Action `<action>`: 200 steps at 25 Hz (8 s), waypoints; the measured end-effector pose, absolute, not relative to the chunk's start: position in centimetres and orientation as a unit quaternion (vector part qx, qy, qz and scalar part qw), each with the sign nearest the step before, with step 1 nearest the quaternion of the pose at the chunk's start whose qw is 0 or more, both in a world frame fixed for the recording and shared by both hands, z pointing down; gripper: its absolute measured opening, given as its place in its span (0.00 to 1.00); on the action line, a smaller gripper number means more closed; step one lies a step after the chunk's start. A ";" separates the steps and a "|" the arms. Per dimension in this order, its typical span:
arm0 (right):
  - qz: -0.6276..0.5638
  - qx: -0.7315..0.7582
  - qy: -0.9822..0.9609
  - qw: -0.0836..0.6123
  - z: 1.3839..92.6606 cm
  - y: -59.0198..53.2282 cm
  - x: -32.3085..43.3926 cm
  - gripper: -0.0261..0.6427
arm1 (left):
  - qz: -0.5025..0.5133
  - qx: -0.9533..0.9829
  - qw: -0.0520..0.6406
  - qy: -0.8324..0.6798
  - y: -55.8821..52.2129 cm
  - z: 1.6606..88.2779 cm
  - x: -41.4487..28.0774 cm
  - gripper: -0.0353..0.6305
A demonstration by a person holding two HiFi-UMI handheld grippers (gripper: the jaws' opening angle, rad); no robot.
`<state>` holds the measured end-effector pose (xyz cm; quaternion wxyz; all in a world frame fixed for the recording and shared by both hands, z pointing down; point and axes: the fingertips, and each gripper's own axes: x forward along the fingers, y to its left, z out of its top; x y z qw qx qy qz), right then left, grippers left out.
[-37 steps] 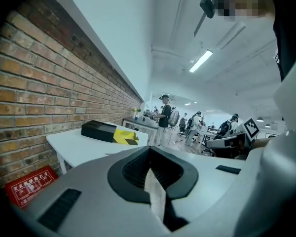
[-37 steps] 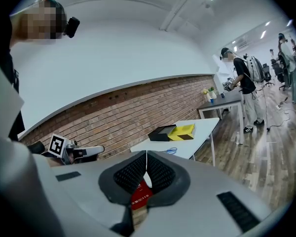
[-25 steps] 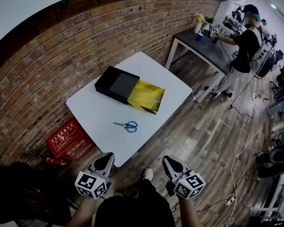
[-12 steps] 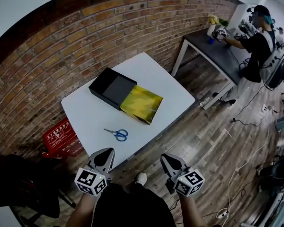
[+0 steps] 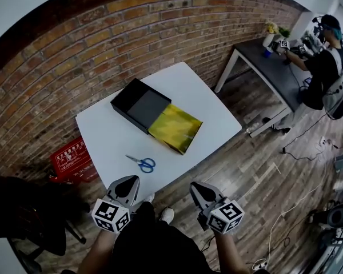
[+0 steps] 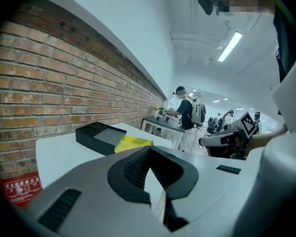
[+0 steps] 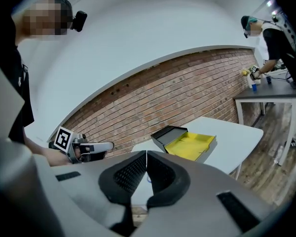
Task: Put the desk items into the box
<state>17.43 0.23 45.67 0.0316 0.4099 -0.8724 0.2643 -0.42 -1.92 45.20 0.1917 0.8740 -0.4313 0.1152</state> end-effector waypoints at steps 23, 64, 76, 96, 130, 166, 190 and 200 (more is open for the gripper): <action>0.256 0.367 -0.883 0.143 53.9 -5.0 9.4 0.07 | 0.281 0.889 0.155 -0.327 -7.6 55.9 0.3 0.07; 0.106 0.161 -0.885 0.424 67.9 -8.5 0.0 0.19 | 0.260 0.833 0.240 -0.425 -8.6 60.2 -5.5 0.07; 0.102 0.168 -0.900 0.390 65.6 -9.1 -0.2 0.18 | 0.248 0.828 0.242 -0.442 -9.2 59.7 -6.6 0.07; 0.072 0.253 -0.904 0.336 58.6 -12.4 3.6 0.18 | 0.207 0.863 0.185 -0.423 -13.9 54.1 -3.1 0.07; 0.099 0.330 -0.852 0.395 61.9 -20.4 14.7 0.18 | 0.210 0.890 0.189 -0.356 -19.5 56.4 5.0 0.07; 0.105 0.268 -0.786 0.547 66.3 -21.3 12.8 0.18 | 0.220 0.882 0.208 -0.362 -19.5 58.4 2.8 0.07; 0.101 0.347 -0.824 0.437 61.5 -21.4 13.2 0.09 | 0.214 0.882 0.193 -0.374 -17.7 55.8 3.1 0.07; 0.212 0.408 -0.863 0.210 55.3 -18.2 15.2 0.07 | 0.191 0.882 0.195 -0.384 -15.3 52.8 4.2 0.07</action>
